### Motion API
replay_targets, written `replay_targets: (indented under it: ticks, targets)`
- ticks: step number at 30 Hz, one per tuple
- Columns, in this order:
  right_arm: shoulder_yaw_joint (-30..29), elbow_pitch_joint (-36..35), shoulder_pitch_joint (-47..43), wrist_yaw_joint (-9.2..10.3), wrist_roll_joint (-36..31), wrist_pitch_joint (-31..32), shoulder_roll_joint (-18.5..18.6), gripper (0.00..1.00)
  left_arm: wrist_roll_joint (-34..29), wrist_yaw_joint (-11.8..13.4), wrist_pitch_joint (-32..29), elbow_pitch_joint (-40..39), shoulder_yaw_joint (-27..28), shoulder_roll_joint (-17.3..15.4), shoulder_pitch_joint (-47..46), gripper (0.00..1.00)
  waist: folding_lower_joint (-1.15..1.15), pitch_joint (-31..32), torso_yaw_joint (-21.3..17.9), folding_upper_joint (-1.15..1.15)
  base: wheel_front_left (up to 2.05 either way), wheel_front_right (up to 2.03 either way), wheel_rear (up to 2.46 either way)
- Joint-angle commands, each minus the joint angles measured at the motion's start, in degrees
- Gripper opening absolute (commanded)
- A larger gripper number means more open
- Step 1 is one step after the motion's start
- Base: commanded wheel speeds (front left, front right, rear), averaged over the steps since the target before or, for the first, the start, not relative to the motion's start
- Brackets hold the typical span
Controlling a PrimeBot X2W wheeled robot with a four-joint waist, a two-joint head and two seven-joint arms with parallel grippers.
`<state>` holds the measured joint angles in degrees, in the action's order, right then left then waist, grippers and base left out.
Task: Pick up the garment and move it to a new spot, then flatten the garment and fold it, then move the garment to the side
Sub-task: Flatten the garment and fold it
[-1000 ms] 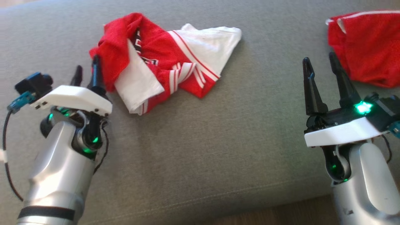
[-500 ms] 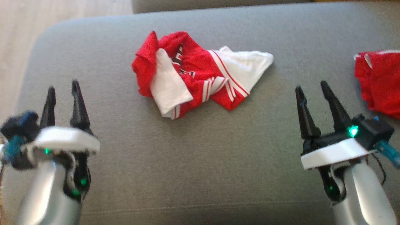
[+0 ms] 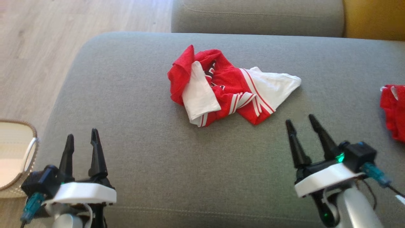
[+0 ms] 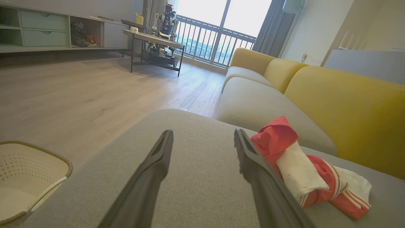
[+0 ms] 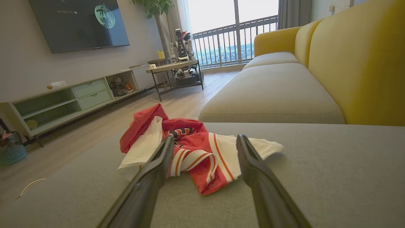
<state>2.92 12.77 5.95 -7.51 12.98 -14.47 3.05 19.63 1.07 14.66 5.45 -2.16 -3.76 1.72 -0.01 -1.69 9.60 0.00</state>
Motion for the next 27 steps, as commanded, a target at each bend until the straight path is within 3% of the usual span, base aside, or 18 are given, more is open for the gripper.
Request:
replay_targets:
  ticks: [1, 10, 20, 27]
  targets:
    - [2.67, -0.88, 1.67, 0.02, 0.57, -0.52, -0.17, 1.0, -0.88, -0.56, 0.33, -2.39, 2.38, -0.04, -2.76, 1.0, 0.01, -0.18, 0.84, 0.0, 0.0, 0.0, 0.0]
    - [8.86, 8.76, 9.93, 0.02, 6.91, 4.14, -0.17, 1.0, -2.49, -3.4, 0.33, -0.62, 1.56, 0.83, -4.31, 1.0, 0.01, -4.54, 5.37, 0.0, 0.0, 0.0, 0.0]
    - [6.48, 23.32, 20.22, 0.02, 15.35, 12.07, -0.16, 1.0, 1.41, -1.46, 0.33, 0.09, -2.82, 0.87, -7.05, 1.0, 0.01, -9.18, 11.51, 0.0, 0.0, 0.0, 0.0]
    - [6.82, 28.36, 24.38, 0.02, 17.82, 12.84, 0.52, 1.0, 2.08, -0.97, 0.33, 0.25, -3.75, 0.88, -7.37, 1.0, 0.01, -10.12, 13.45, 0.0, 0.0, 0.0, 0.0]
